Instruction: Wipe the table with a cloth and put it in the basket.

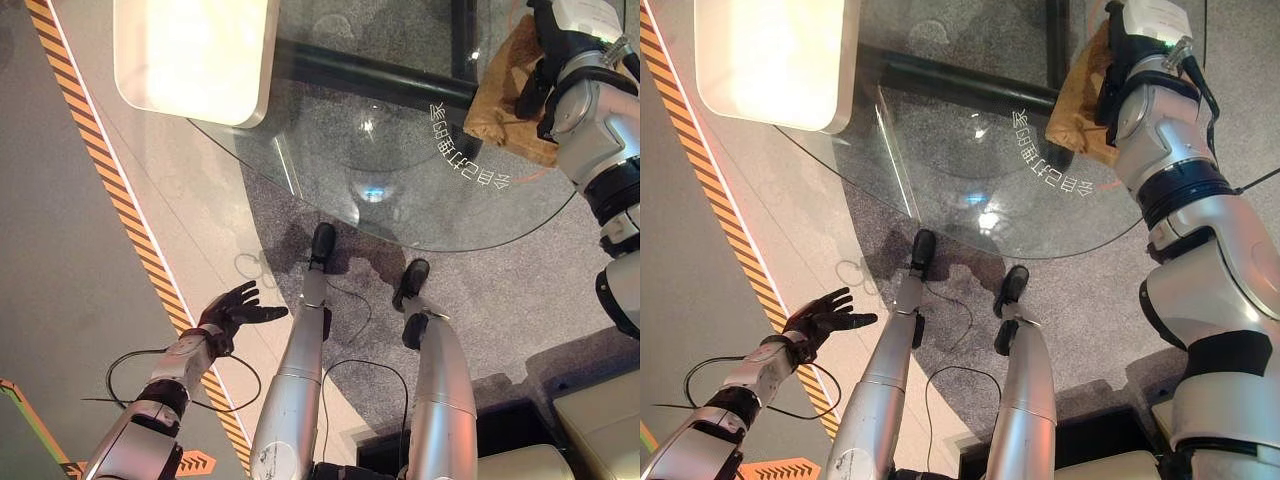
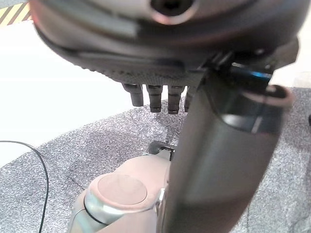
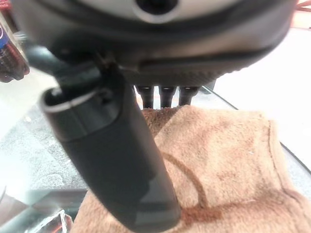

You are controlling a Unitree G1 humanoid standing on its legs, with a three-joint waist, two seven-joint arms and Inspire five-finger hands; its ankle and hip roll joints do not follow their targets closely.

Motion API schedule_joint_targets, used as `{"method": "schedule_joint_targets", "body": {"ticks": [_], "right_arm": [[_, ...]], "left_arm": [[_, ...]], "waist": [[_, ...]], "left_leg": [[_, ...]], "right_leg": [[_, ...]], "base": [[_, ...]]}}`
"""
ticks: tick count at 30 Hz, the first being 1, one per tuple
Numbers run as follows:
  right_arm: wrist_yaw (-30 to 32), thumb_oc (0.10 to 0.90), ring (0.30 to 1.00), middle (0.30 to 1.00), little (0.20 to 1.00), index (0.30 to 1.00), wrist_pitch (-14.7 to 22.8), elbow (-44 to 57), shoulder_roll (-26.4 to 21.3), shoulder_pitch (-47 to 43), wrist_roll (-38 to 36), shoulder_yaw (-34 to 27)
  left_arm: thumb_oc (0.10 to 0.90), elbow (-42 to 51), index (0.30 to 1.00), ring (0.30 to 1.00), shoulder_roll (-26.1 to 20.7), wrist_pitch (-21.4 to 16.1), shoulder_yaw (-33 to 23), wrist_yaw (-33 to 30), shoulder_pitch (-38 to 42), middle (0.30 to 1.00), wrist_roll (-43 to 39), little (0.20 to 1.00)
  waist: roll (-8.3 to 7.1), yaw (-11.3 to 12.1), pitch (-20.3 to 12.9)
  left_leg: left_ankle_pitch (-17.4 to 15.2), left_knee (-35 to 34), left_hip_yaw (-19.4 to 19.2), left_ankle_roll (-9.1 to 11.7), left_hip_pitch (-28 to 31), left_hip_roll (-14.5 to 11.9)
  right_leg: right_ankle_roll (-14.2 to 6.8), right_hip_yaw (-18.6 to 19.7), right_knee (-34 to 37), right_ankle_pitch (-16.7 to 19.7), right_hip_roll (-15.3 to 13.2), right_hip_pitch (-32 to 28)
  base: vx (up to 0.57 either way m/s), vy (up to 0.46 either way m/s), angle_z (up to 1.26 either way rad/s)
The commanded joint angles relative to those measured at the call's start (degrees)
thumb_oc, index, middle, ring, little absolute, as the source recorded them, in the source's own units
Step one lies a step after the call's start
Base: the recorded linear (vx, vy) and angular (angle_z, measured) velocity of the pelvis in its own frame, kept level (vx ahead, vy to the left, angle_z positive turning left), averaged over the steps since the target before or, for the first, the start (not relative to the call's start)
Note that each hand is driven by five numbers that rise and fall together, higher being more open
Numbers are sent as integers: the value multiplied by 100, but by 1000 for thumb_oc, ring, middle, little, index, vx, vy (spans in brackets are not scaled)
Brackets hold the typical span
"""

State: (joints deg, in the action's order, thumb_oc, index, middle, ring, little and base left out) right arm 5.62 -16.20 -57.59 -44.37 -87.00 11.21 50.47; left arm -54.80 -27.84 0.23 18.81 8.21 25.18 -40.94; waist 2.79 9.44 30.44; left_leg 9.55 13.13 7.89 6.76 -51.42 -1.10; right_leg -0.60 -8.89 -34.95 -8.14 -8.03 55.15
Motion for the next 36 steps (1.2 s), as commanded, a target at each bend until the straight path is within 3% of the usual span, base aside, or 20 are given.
{"method": "schedule_joint_targets", "body": {"ticks": [1, 21, 23, 36], "right_arm": [[-1, 800, 900, 900, 900, 900, 68, 27, -152, -342, 195, 337], [-648, 800, 900, 900, 900, 900, 126, 241, -191, -537, 1374, 983], [-803, 100, 300, 300, 200, 300, 108, 269, -195, -566, 1479, 1053], [-999, 100, 300, 300, 200, 300, 72, 346, -217, -600, 1743, 1213]], "left_arm": [[800, -5, 900, 900, -29, -33, -2, -5, -453, 900, -76, 900], [800, 63, 900, 900, -162, 30, -15, 50, -443, 900, -45, 900], [800, 51, 900, 900, -173, 31, -34, 63, -444, 900, -36, 900], [800, 83, 900, 900, -244, 51, -61, 106, -451, 900, -17, 900]], "waist": [[115, 12, -64], [54, 55, -64], [45, 56, -64], [16, 69, -64]], "left_leg": [[-723, 800, -135, -574, -92, 512], [-717, 800, -109, -587, -85, 516], [-714, 790, -109, -586, -72, 515], [-703, 761, -104, -590, -70, 514]], "right_leg": [[-83, -41, 1038, 714, 360, -253], [-88, -93, 1053, 728, 358, -280], [-92, -97, 1061, 734, 358, -287], [-97, -116, 1097, 757, 370, -296]], "base": [[0, 0, 0], [0, 0, 0], [0, 0, 0], [0, 0, 0]]}}
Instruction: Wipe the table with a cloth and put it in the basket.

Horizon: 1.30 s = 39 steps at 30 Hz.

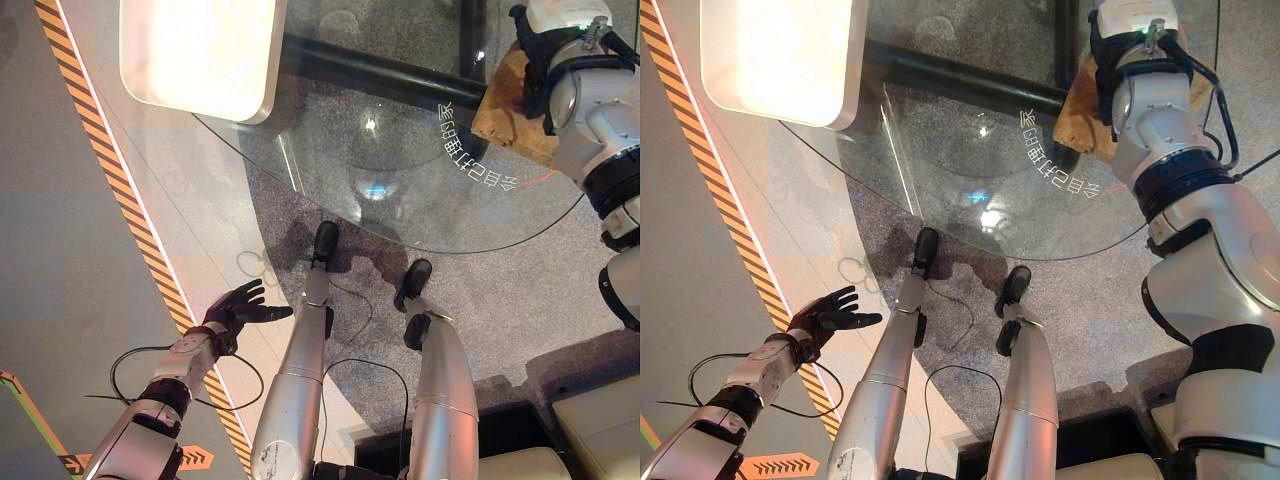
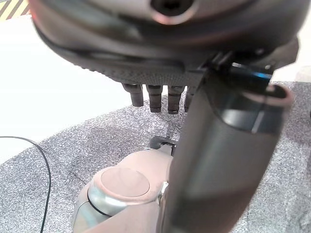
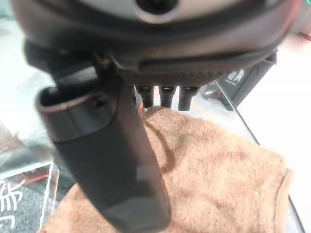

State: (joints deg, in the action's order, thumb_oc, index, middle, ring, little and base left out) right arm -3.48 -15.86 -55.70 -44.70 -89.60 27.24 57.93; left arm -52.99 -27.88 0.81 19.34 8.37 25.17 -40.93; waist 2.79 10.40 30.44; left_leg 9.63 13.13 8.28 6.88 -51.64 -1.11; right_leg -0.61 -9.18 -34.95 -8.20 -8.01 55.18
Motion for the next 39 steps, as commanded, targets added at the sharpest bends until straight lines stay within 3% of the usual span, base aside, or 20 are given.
{"method": "schedule_joint_targets", "body": {"ticks": [1, 39], "right_arm": [[-94, 100, 300, 300, 200, 300, 31, 157, -185, -336, 148, 455], [-712, 100, 300, 300, 200, 300, 178, 50, -293, -320, 196, 533]], "left_arm": [[800, -91, 900, 900, -243, 5, -119, 85, -442, 900, -14, 900], [800, -75, 900, 900, -332, 8, -198, 156, -484, 900, 47, 900]], "waist": [[13, -25, -64], [-34, -13, -64]], "left_leg": [[-708, 756, -143, -601, -47, 517], [-688, 720, -128, -602, -19, 501]], "right_leg": [[-98, -88, 1110, 766, 370, -307], [-82, -107, 1130, 780, 390, -333]], "base": [[0, 0, 0], [0, 0, 0]]}}
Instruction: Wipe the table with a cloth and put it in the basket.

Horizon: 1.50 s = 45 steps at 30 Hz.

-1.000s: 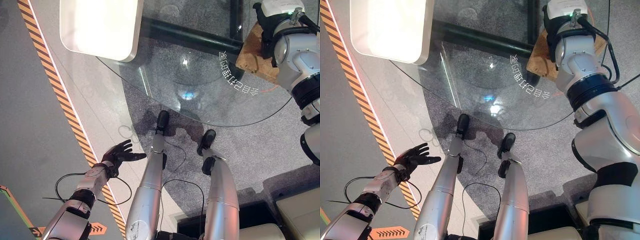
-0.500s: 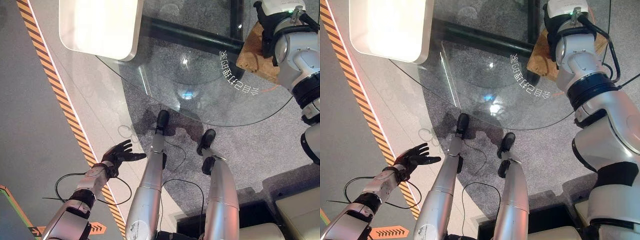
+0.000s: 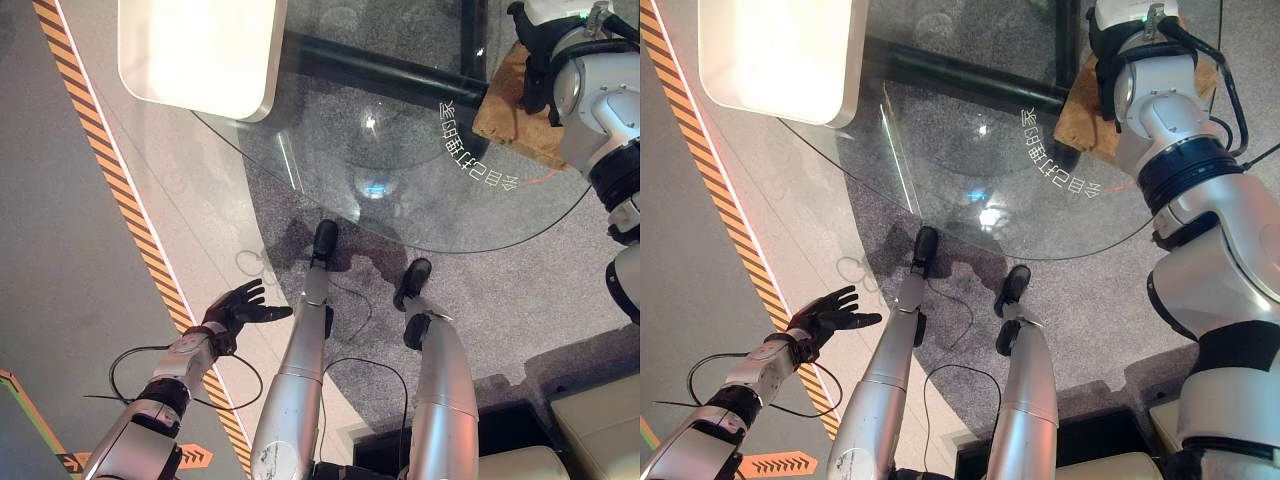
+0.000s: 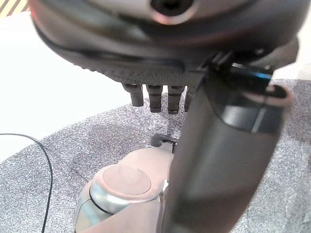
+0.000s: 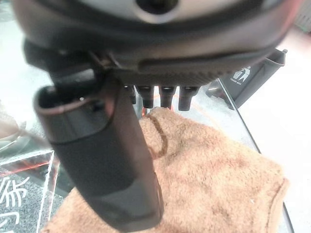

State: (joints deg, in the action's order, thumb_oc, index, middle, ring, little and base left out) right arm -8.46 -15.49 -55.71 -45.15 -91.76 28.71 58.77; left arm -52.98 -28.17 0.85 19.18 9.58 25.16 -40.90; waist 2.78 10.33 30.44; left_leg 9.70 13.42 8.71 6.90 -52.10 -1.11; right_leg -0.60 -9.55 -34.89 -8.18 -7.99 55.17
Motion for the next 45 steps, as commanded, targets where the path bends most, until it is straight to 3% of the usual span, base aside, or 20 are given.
{"method": "schedule_joint_targets", "body": {"ticks": [1, 19, 45], "right_arm": [[-219, 100, 300, 300, 200, 300, 136, 52, -246, -109, 53, 453], [-547, 100, 300, 300, 200, 300, 132, 90, -343, -184, 560, 629], [-791, 100, 300, 300, 200, 300, 141, 31, -371, -177, 483, 668]], "left_arm": [[800, -75, 900, 900, -303, 5, -181, 33, -481, 900, 43, 900], [800, -59, 900, 900, -383, 45, -215, 127, -507, 900, 26, 900], [800, -126, 900, 900, -437, 96, -254, 303, -513, 900, 58, 900]], "waist": [[-34, -5, -64], [-59, -12, -64], [-71, -16, -64]], "left_leg": [[-692, 689, -171, -604, 25, 502], [-689, 656, -180, -616, 61, 501], [-675, 618, -202, -620, 112, 498]], "right_leg": [[-83, -70, 1127, 780, 388, -332], [-86, -82, 1177, 800, 398, -370], [-96, -87, 1223, 840, 395, -406]], "base": [[0, 0, 0], [0, 0, 0], [0, 0, 0]]}}
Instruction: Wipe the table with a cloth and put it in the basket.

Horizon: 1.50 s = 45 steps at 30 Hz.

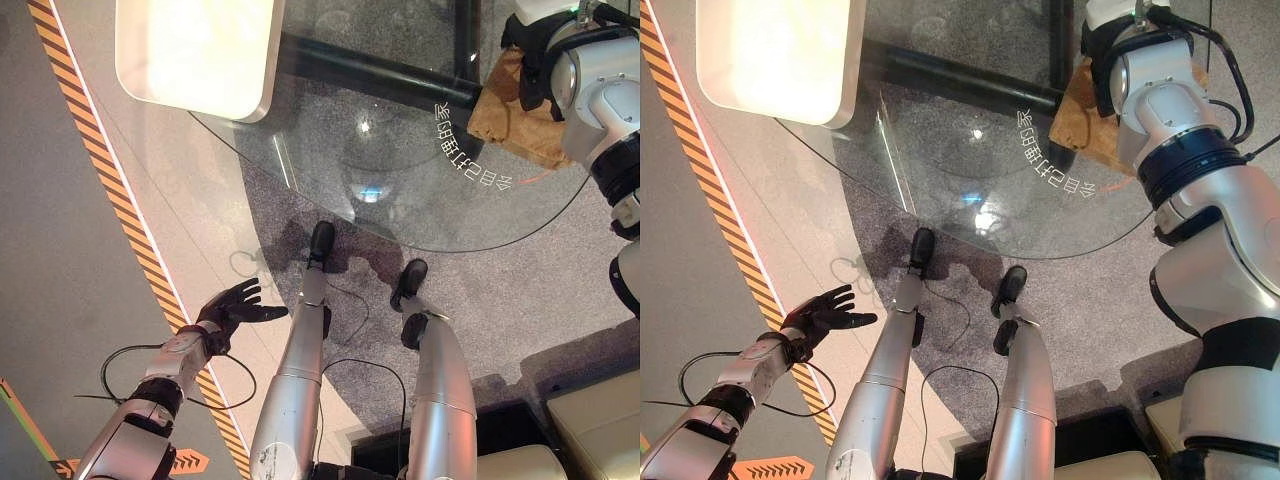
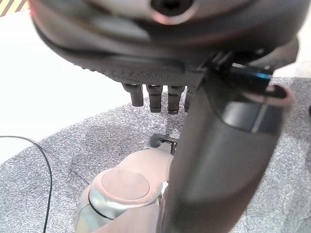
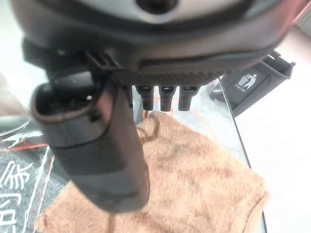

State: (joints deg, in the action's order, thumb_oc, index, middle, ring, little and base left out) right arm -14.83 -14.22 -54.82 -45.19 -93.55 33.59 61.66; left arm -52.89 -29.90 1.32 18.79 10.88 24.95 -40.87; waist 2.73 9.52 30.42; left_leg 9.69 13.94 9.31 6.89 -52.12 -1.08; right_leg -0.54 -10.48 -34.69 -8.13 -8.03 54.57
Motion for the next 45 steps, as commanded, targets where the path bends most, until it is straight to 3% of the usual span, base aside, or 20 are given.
{"method": "schedule_joint_targets", "body": {"ticks": [1, 35, 42, 43, 45], "right_arm": [[-152, 100, 300, 300, 200, 300, 7, -59, -364, 9, -12, 376], [-277, 100, 300, 300, 200, 300, 16, -53, -309, 48, -306, 286], [-167, 100, 300, 300, 200, 300, -36, -48, -299, 92, -786, 193], [-4, 100, 300, 300, 200, 300, -85, -70, -252, 146, -1392, 24], [34, 100, 300, 300, 200, 300, -43, -76, -229, 186, -1490, -99]], "left_arm": [[800, -133, 900, 900, -267, 48, -215, 176, -494, 900, 51, 900], [800, -181, 900, 900, -242, 143, -205, 297, -458, 900, 91, 900], [800, -174, 900, 900, -215, 105, -212, 294, -488, 900, 116, 900], [800, -167, 900, 900, -198, 99, -196, 277, -476, 900, 93, 900], [800, -180, 900, 900, -189, 102, -206, 279, -465, 900, 87, 900]], "waist": [[-66, 65, -62], [-47, 52, -62], [-49, 53, -62], [-43, 49, -62], [-42, 41, -62]], "left_leg": [[-672, 565, -263, -620, 113, 493], [-670, 540, -311, -627, 138, 490], [-654, 523, -311, -626, 141, 492], [-645, 496, -310, -621, 154, 490], [-648, 483, -320, -618, 170, 484]], "right_leg": [[-102, 5, 1202, 834, 398, -346], [-96, 9, 1216, 838, 398, -354], [-95, 6, 1239, 850, 404, -366], [-97, 11, 1263, 862, 410, -372], [-98, 13, 1273, 864, 410, -379]], "base": [[0, 0, 0], [0, 0, 0], [0, 0, 0], [0, 0, 0], [0, 0, 0]]}}
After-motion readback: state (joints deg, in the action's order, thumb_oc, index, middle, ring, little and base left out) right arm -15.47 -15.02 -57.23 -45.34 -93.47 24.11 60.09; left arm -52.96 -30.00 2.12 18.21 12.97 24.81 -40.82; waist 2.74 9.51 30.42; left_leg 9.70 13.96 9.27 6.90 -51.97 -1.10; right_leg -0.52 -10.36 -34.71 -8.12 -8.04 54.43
